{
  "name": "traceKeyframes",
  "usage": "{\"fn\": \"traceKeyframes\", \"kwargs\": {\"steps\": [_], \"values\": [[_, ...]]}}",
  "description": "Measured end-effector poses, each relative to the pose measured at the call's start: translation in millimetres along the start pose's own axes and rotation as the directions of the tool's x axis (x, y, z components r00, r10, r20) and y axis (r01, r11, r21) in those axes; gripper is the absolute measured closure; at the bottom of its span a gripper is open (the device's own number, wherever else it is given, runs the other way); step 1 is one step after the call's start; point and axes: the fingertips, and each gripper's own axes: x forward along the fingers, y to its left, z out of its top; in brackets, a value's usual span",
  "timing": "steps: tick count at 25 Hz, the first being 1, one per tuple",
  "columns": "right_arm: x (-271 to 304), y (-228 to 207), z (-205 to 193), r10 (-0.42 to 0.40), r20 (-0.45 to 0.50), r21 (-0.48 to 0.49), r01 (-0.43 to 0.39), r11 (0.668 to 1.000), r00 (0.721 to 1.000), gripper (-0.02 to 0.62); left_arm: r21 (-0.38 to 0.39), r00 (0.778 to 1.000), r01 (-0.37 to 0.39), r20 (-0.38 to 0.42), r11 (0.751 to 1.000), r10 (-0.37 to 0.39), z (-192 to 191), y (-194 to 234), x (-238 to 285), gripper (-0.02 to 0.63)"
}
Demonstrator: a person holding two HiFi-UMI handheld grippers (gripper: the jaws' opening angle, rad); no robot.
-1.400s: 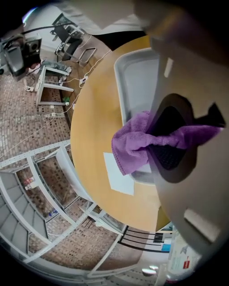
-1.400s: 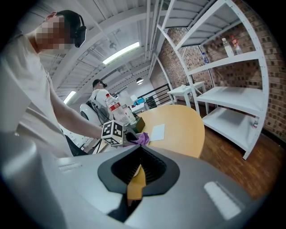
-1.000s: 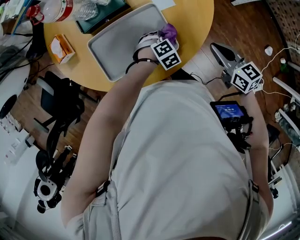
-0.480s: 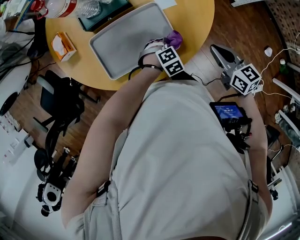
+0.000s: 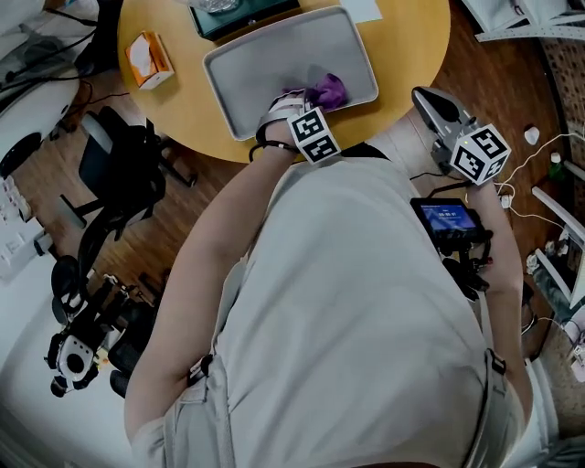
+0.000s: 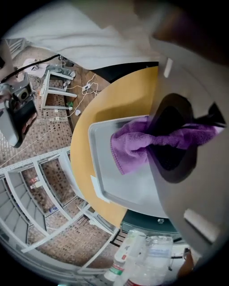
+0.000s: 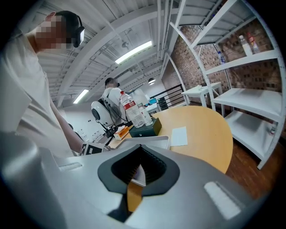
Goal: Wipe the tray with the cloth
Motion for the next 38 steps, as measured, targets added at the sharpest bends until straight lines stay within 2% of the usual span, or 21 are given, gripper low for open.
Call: {"fn": "traceKeyframes", "kwargs": {"steps": [9, 17, 22, 25, 27, 29, 33, 35, 38], "values": [[51.4, 28.2, 15.0, 0.096, -0.039, -0.054, -0.098, 0.994, 0.995, 0.592, -0.072, 0.999, -0.030, -0.023, 0.997, 0.028, -74.1, 1.3, -17.6, 0.551], [59.7, 51.9, 19.8, 0.113, -0.038, -0.076, -0.115, 0.990, 0.993, 0.592, -0.069, 0.999, -0.050, -0.025, 0.996, 0.048, -123.5, -5.1, -41.2, 0.551], [62.3, 57.9, 22.1, 0.104, -0.032, -0.076, -0.106, 0.991, 0.994, 0.592, -0.129, 0.999, -0.043, -0.028, 0.991, 0.040, -145.3, -3.5, -52.3, 0.551], [60.7, 57.9, 22.9, 0.090, -0.028, -0.076, -0.092, 0.993, 0.996, 0.592, -0.153, 1.000, 0.019, -0.002, 0.988, -0.020, -149.4, -2.3, -52.3, 0.551], [58.0, 55.5, 23.6, 0.076, -0.024, -0.073, -0.077, 0.994, 0.997, 0.592, -0.141, 0.995, 0.096, 0.001, 0.985, -0.096, -149.5, 0.8, -51.7, 0.549], [52.4, 52.3, 21.3, 0.053, -0.027, -0.063, -0.055, 0.997, 0.998, 0.592, -0.145, 0.982, 0.189, 0.011, 0.971, -0.189, -148.4, 1.2, -52.1, 0.549], [46.0, 46.1, 13.7, 0.025, -0.035, -0.044, -0.026, 0.999, 0.999, 0.592, -0.248, 0.934, 0.356, 0.060, 0.901, -0.352, -151.8, 9.0, -51.5, 0.548], [43.6, 42.4, 10.6, 0.012, -0.040, -0.037, -0.014, 0.999, 0.999, 0.592, -0.268, 0.905, 0.423, 0.081, 0.866, -0.417, -150.8, 13.7, -51.7, 0.548], [39.3, 36.6, 9.3, -0.008, -0.041, -0.025, 0.007, 1.000, 0.999, 0.592, -0.281, 0.887, 0.458, 0.085, 0.843, -0.453, -151.9, 29.7, -47.6, 0.549]]}}
